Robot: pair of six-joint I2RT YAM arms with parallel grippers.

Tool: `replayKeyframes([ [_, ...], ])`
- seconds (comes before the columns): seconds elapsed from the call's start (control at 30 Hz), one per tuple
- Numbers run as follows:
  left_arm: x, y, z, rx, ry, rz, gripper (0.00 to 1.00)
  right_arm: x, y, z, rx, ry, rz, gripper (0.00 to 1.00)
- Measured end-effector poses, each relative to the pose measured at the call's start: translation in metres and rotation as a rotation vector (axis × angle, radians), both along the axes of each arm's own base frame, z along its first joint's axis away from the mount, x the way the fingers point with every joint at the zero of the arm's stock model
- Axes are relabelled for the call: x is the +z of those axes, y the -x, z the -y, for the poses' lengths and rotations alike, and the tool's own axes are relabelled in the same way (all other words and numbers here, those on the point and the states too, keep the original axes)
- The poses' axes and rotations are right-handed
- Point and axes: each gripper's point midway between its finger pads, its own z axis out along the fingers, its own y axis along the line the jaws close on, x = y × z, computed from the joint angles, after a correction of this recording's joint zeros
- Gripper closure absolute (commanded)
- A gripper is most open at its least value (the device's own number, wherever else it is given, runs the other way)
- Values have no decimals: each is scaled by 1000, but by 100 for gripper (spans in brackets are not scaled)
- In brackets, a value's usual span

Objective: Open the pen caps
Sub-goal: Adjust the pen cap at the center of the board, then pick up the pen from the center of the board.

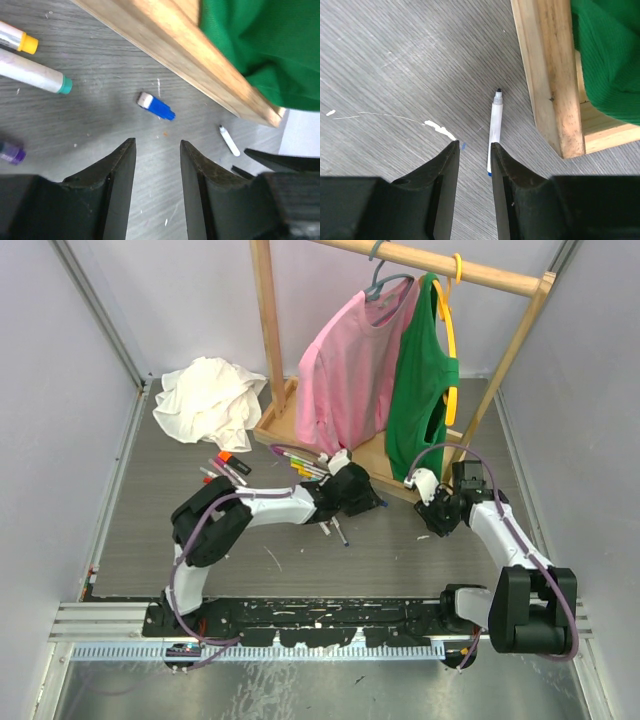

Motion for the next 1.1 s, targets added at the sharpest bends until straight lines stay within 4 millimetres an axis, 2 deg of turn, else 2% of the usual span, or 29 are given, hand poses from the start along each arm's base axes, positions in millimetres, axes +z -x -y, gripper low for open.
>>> replayKeyframes([
  [0.2, 55, 15, -20, -56, 40, 89, 57, 22, 8, -19, 120, -77, 25, 58],
  [0.3, 74, 26, -35, -96, 65, 141, 53, 32, 18, -32, 206, -125, 40, 53],
  [0.4, 72, 40, -51, -151, 50, 181, 48, 40, 32, -44, 290, -161, 50, 50],
  [0.63, 32, 77, -103, -283, -63, 216, 44, 48, 49, -73, 445, -202, 62, 49],
  [0.73, 31, 87, -123, -303, -83, 251, 42, 48, 54, -90, 506, -195, 54, 49],
  [0.83, 40, 90, -137, -296, -84, 314, 37, 49, 57, -111, 565, -190, 57, 49],
  [0.97, 54, 86, -159, -247, -103, 407, 22, 47, 58, -139, 580, -212, 24, 50],
  [1.1, 56, 81, -186, -178, -155, 466, 0, 47, 45, -172, 541, -236, -1, 50],
])
